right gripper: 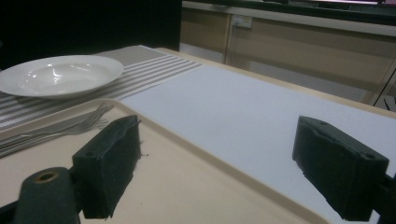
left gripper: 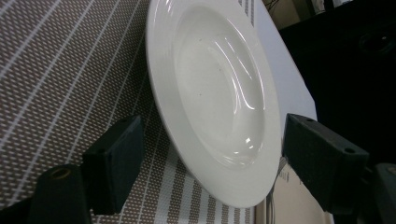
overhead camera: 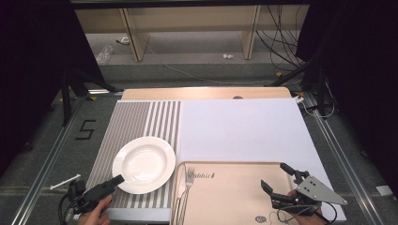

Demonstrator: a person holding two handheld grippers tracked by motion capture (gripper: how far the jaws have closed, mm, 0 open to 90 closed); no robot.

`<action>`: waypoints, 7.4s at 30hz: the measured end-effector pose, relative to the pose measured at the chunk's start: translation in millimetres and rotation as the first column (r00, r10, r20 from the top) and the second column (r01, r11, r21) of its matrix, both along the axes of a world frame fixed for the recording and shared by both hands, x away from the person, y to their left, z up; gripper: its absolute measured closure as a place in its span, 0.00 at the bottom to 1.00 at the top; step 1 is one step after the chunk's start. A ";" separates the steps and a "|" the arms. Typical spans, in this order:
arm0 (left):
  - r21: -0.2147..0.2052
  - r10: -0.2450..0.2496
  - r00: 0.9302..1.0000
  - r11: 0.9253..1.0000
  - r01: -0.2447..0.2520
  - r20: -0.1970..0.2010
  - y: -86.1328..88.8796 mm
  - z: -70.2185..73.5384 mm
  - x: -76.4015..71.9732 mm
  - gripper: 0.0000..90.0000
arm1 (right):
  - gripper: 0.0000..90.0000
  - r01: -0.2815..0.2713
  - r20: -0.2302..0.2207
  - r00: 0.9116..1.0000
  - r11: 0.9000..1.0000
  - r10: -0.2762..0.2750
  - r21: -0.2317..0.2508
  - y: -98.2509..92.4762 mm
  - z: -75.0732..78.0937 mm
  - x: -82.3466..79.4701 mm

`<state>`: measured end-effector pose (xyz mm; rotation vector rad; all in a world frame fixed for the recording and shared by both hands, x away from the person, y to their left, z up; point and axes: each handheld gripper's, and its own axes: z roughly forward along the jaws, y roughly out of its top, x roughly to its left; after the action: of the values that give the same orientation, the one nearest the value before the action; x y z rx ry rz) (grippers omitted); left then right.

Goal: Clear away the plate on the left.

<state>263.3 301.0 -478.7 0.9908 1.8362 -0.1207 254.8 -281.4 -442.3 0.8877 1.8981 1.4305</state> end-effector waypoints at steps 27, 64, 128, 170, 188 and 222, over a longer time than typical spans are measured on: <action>-0.263 0.099 0.989 0.957 -0.124 -0.108 -19.0 -27.0 4.4 0.32 | 0.18 0.003 0.002 1.000 1.000 -0.003 -0.002 0.2 -0.4 0.8; -0.287 0.141 0.971 0.938 -0.192 -0.191 -34.6 -39.1 14.5 0.71 | 0.18 0.004 -0.001 1.000 1.000 -0.004 -0.011 1.5 -1.4 1.7; -0.367 -0.074 0.997 0.928 0.058 -0.028 -83.7 -14.9 14.3 0.86 | 0.18 -0.004 0.000 1.000 1.000 0.004 -0.007 1.3 -1.3 1.7; -0.331 -0.401 0.914 0.872 0.362 -0.056 -182.6 -20.4 14.9 0.86 | 0.18 0.013 0.002 1.000 1.000 -0.013 0.012 -1.9 -0.2 1.5; -0.316 -0.501 0.861 0.834 0.452 -0.090 -219.3 -28.6 8.9 0.86 | 0.18 0.011 0.008 1.000 1.000 -0.011 0.016 -2.8 0.3 1.2; -0.280 -0.542 0.831 0.822 0.495 -0.122 -233.0 -40.8 7.2 0.85 | 0.18 0.001 0.005 1.000 1.000 -0.001 0.008 -1.5 0.1 0.7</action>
<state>270.5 68.0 -519.5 1.3239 1.6242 -0.7845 255.5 -282.9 -442.2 0.8878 1.8889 1.4397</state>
